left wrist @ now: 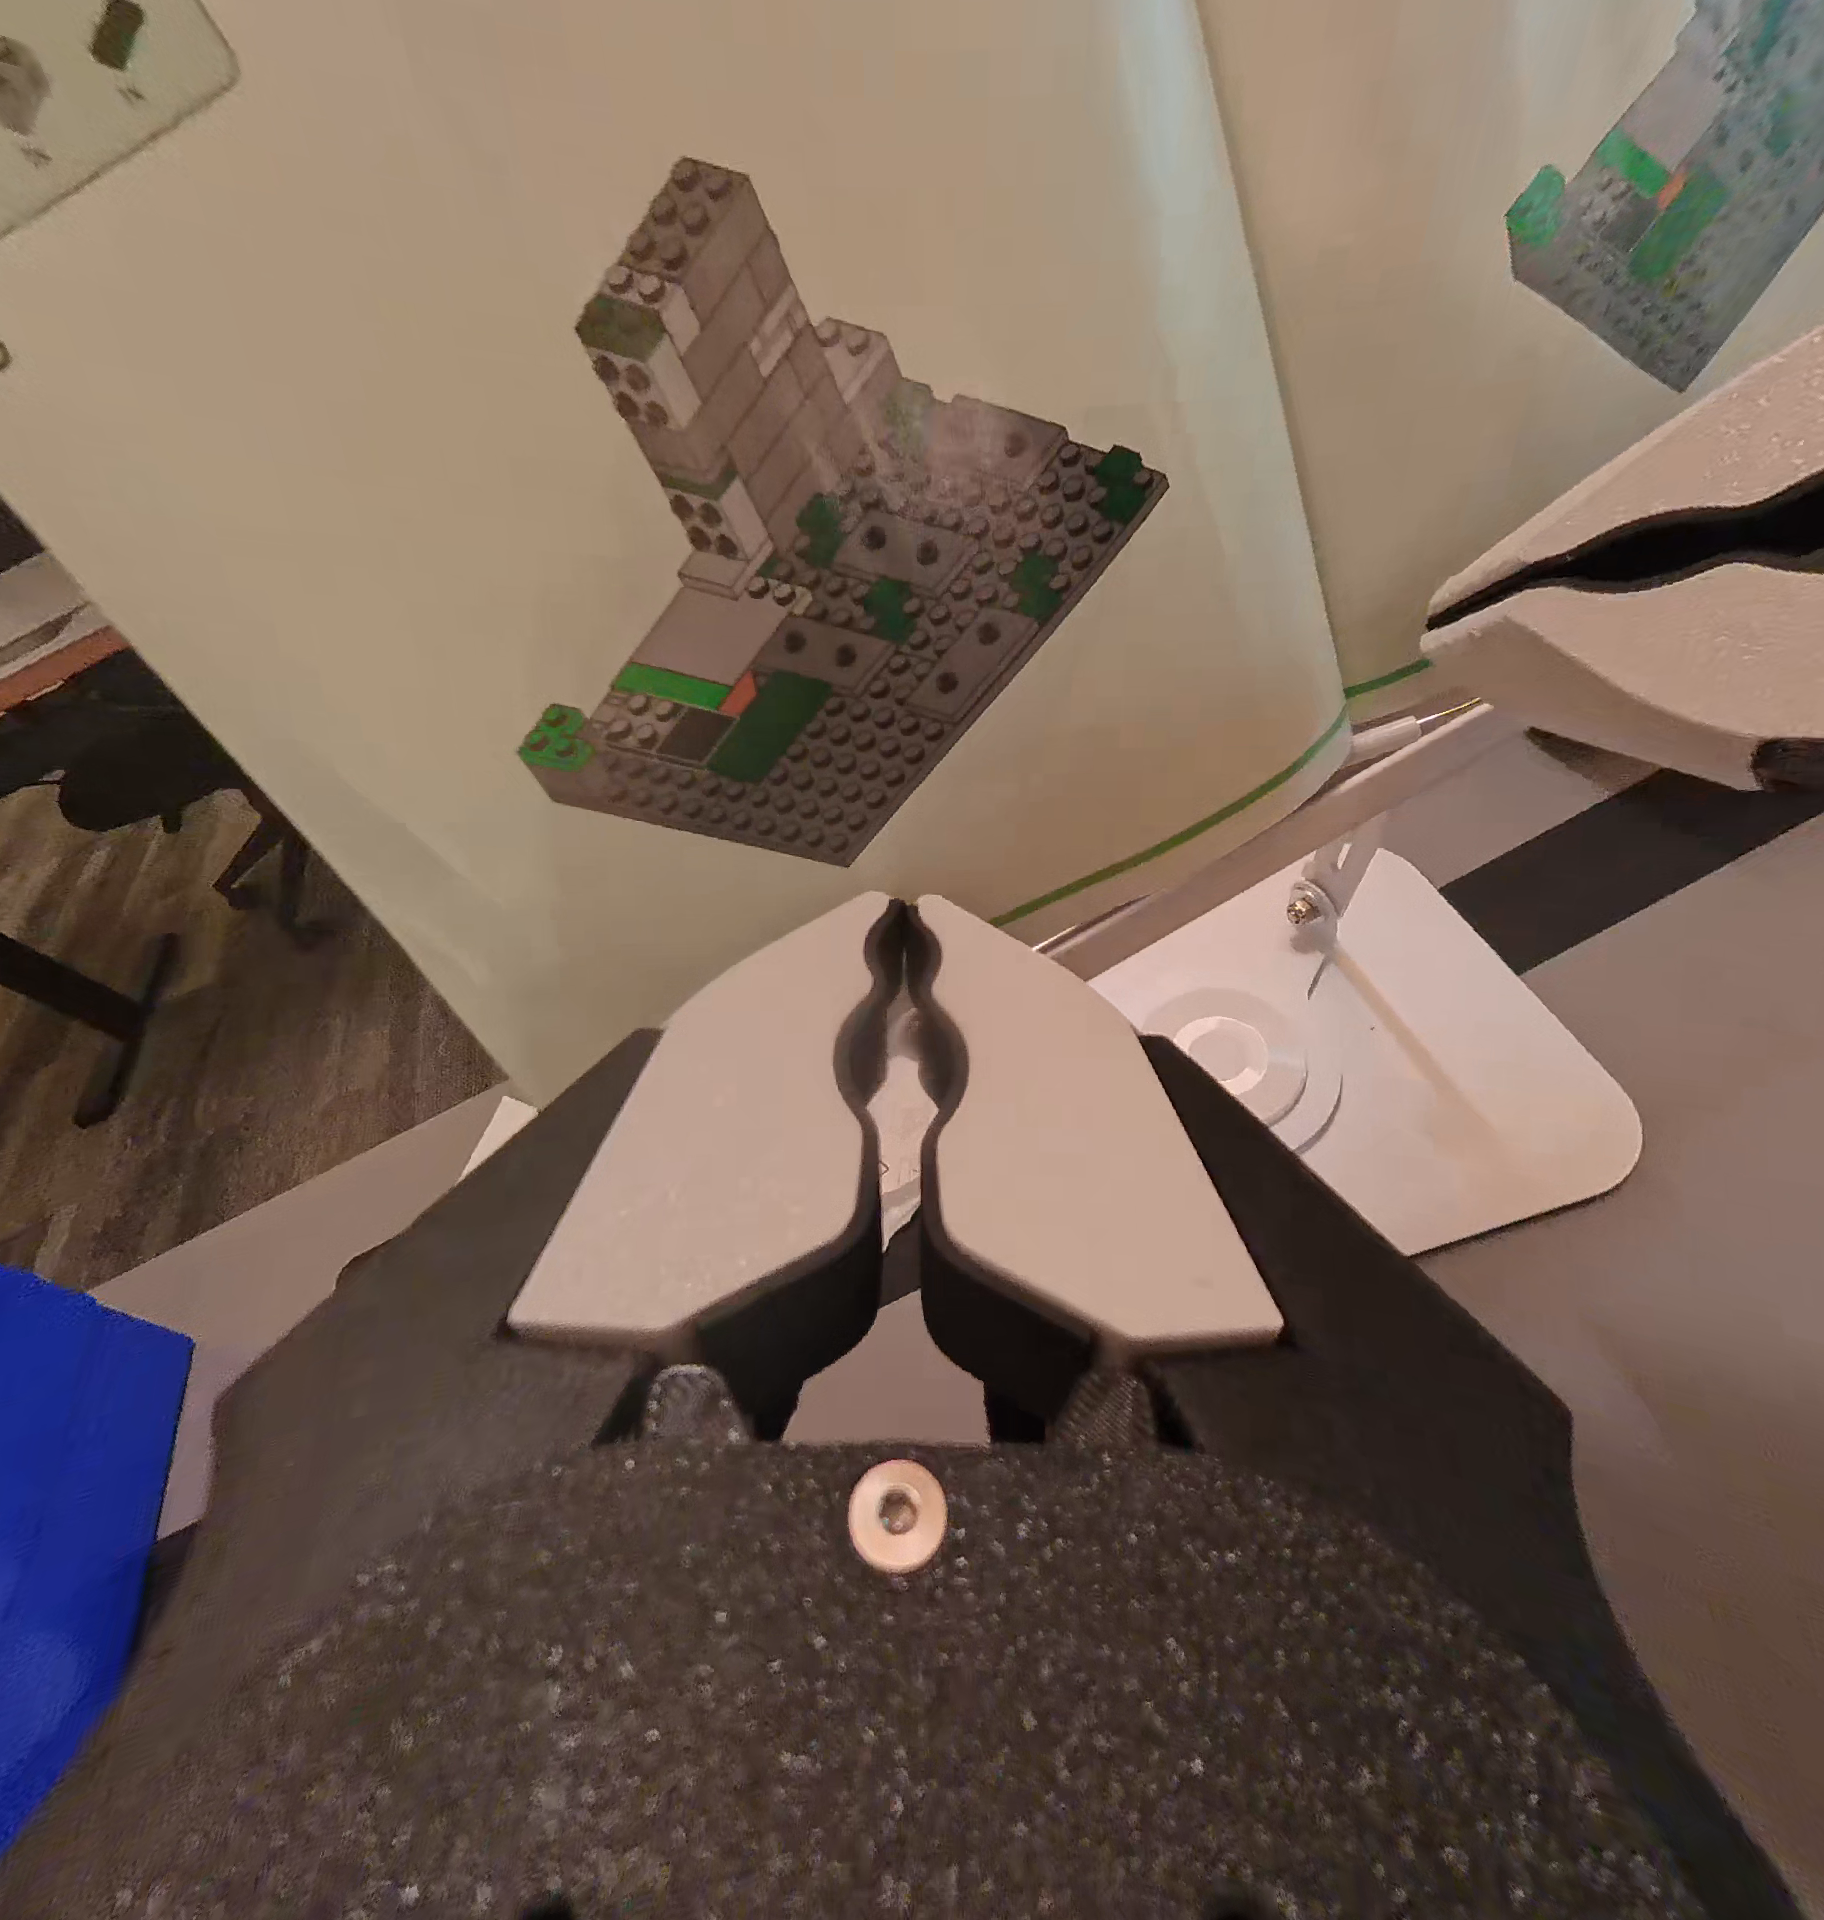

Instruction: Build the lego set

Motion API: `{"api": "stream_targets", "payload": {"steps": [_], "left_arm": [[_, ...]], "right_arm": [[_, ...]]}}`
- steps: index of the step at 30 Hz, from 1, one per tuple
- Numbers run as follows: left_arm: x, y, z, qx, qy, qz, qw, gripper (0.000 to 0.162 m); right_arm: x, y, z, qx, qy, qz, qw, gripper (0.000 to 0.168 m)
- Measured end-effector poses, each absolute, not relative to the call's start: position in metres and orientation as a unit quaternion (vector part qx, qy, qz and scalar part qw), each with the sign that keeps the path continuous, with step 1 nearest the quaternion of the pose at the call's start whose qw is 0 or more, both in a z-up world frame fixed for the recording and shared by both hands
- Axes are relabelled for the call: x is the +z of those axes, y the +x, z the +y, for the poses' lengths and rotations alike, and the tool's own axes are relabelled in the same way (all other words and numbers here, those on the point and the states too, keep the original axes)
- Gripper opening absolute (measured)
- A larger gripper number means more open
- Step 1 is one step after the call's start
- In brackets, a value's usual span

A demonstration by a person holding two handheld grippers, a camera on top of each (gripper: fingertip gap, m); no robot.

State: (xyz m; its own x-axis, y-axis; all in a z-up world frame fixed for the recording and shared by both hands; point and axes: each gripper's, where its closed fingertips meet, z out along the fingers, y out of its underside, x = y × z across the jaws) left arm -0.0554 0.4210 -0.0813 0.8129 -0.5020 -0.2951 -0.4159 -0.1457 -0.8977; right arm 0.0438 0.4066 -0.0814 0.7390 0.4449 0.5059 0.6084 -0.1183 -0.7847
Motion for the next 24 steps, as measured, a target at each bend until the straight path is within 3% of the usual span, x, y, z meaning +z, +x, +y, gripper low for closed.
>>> {"api": "stream_targets", "payload": {"steps": [24], "left_arm": [[-0.074,-0.091,0.349,-0.122,-0.733,0.201,0.638,0.000]], "right_arm": [[-0.064,0.069,0.311,0.082,-0.725,-0.188,0.657,0.000]]}}
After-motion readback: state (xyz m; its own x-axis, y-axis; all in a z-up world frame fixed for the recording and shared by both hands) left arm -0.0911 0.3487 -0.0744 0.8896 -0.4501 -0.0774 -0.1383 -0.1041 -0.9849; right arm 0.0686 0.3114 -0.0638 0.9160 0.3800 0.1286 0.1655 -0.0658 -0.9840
